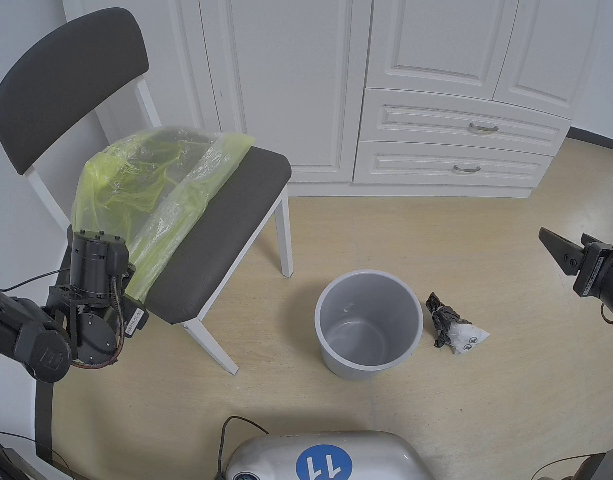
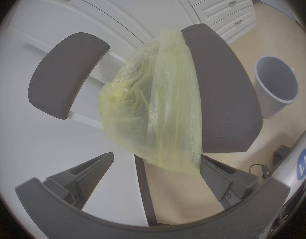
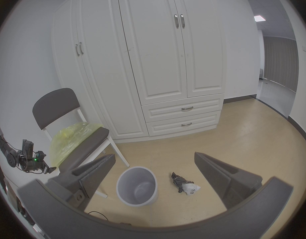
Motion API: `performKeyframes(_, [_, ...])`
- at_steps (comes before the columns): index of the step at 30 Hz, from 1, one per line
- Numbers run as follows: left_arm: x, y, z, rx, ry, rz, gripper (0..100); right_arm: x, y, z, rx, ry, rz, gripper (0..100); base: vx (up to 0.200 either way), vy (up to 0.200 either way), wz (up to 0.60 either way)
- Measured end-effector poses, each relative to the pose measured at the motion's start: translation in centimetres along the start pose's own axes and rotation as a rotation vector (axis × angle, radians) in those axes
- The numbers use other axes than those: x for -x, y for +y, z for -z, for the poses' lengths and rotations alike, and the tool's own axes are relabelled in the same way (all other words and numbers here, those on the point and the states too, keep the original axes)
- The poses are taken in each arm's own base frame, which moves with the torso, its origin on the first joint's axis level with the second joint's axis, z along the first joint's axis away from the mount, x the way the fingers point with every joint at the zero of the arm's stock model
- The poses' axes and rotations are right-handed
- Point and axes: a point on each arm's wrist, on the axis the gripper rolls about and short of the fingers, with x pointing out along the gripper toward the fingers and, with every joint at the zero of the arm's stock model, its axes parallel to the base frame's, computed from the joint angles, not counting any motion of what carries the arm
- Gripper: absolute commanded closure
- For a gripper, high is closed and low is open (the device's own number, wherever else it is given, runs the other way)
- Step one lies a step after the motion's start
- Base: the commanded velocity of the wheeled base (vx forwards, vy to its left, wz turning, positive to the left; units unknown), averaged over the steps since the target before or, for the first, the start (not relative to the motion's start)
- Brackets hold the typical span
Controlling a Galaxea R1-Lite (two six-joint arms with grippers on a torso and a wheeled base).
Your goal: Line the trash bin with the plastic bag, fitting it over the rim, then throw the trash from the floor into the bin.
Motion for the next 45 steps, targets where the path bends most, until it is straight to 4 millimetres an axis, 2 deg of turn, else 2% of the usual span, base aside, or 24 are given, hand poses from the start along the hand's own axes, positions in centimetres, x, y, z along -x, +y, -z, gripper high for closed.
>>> performKeyframes(9, [0.3,1.9,0.6,-0.02,0.008,-0.045,0,0.0,0.0,0.1,0.001,0.002,0.0,0,0.0,0.0,0.0])
performKeyframes(17, [0.8,3.4,-0.2,-0.006,-0.065,-0.106,0,0.1,0.0,0.0,-0.002,-0.002,-0.001,0,0.0,0.0,0.0])
performKeyframes(36, [-1.8,0.2,-0.9,-0.018,-0.104,-0.096,0,0.4,-0.1,-0.4,-0.008,-0.019,-0.008,0,0.0,0.0,0.0])
performKeyframes(45, [-2.2,0.3,-1.2,-0.065,-0.12,-0.137,0,0.5,-0.1,-0.5,-0.01,-0.025,-0.011,0,0.0,0.0,0.0])
